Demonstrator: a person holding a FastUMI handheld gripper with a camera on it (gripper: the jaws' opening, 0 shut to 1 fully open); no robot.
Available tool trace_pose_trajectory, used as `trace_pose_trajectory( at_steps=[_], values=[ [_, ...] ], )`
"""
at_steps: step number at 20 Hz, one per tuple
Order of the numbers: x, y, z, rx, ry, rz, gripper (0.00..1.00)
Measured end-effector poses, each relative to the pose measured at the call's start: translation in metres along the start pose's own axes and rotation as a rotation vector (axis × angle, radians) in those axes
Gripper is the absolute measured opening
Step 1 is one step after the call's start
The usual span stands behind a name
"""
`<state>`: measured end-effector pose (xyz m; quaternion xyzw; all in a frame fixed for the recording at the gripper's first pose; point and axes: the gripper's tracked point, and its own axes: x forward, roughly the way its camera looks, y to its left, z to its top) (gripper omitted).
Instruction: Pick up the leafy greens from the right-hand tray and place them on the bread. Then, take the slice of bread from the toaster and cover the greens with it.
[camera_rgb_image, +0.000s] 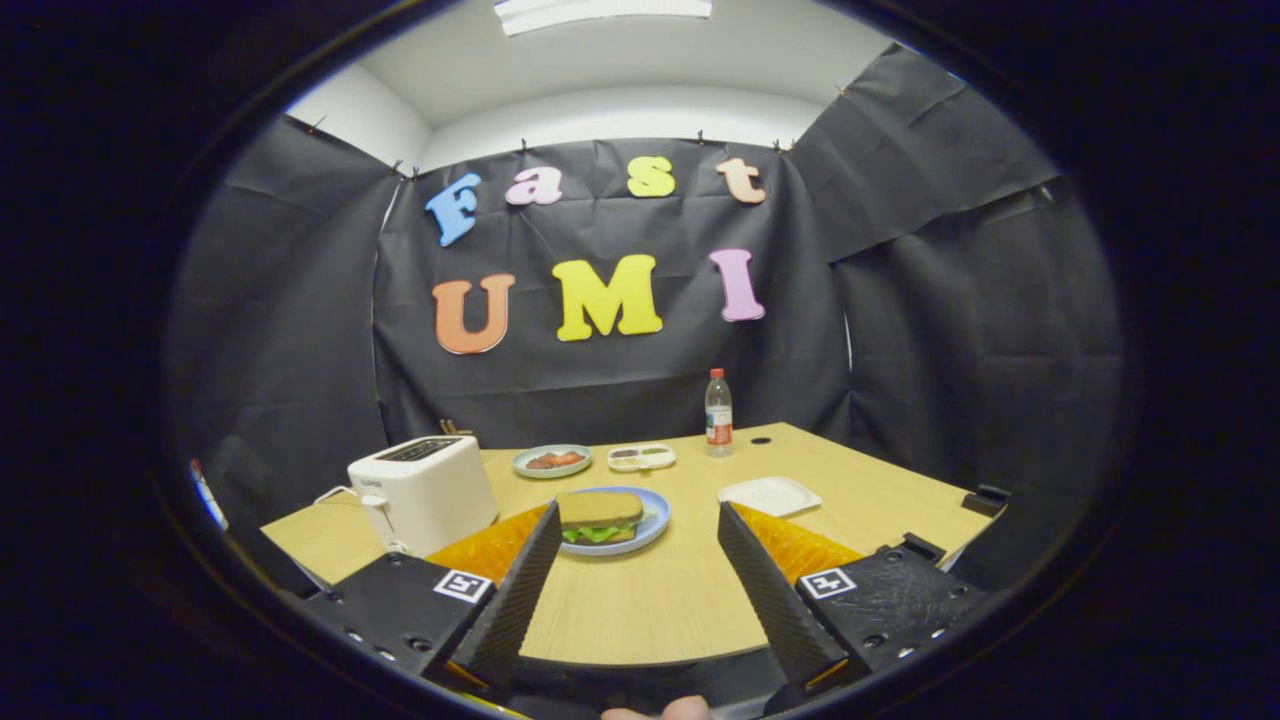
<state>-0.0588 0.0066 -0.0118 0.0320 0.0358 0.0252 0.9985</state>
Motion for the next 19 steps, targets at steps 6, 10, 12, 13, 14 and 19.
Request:
trace_pose_trajectory(
  at_steps=[6,10,12,13,14,19],
  values=[
    [-0.011,-0.004,-0.030,-0.023,0.045,-0.002,0.96],
    [-0.008,-0.014,-0.036,0.011,0.071,-0.021,0.96],
    [-0.007,-0.014,-0.033,0.005,0.061,-0.030,0.96],
    [-0.007,-0.012,-0.032,-0.001,0.057,-0.029,0.96],
    [-0.007,-0.010,-0.032,-0.006,0.056,-0.026,0.96],
    [-0.006,-0.002,-0.030,-0.033,0.050,-0.010,0.96]
  ],
)
